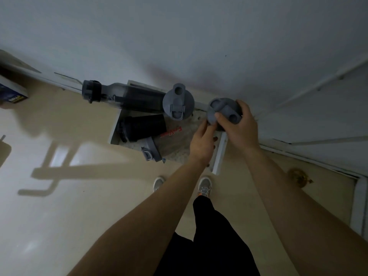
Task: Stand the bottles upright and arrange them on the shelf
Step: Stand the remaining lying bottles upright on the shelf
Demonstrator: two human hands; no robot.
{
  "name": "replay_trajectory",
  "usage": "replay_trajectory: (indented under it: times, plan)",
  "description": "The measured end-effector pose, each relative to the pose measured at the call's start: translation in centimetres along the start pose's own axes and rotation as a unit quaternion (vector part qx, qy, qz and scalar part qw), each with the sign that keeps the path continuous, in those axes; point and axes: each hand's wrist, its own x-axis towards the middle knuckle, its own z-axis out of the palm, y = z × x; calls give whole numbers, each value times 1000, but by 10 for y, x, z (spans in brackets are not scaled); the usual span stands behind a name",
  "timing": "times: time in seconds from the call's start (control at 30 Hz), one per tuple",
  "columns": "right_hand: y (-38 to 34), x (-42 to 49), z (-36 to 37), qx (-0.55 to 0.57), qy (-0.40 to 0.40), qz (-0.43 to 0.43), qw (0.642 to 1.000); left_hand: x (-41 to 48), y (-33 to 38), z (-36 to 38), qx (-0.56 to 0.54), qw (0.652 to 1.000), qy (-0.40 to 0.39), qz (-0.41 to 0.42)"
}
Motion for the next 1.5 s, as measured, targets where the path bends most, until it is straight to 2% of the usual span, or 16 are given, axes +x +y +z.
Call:
replay_trajectory:
  times: [0.27,0.33,0.4,0.47,0.57,0.63,0.67,0.7,0.77,0.83,0.9,1.07,1.2,1.3,1.4,1.5]
  plan:
    - [2,12,-10,104,-34,74,991,9,-6,-1,7,1000,1,-4]
    - [7,-2,-9,154,10,114,981,2,-12,-14,31,999,18,-19]
    - [19,-25,-3,166,84,151,971,-8,-21,-38,104,993,49,-1]
    - [34,-52,13,88,95,143,981,-22,-33,-72,161,979,124,24]
    - [42,-84,57,-38,-41,95,994,-39,-48,-124,149,945,290,5]
    - [37,-90,87,-150,-97,-5,984,-37,-57,-153,93,927,362,-37]
    - [32,-89,102,-225,-107,-81,965,-31,-61,-163,62,923,375,-65]
    - [28,-88,115,-289,-118,-152,938,-24,-64,-170,25,924,369,-94]
    - [21,-82,137,-373,-151,-230,886,-9,-67,-175,-72,935,310,-156]
    - [20,-76,152,-422,-179,-251,853,3,-67,-172,-160,937,248,-188]
    - [23,-73,163,-444,-181,-244,843,10,-67,-170,-183,937,234,-181]
    - [22,-80,171,-454,-100,-201,862,-1,-65,-159,-139,952,236,-134]
    - [20,-87,160,-391,-62,-198,897,-19,-67,-149,-96,961,246,-81]
    - [23,-86,140,-289,-11,-221,931,-23,-60,-141,-54,970,236,-30]
    - [32,-86,114,-139,51,-169,974,-24,-47,-120,-52,982,182,-23]
    - [42,-86,91,-60,88,-105,989,-19,-40,-94,-10,993,115,-19]
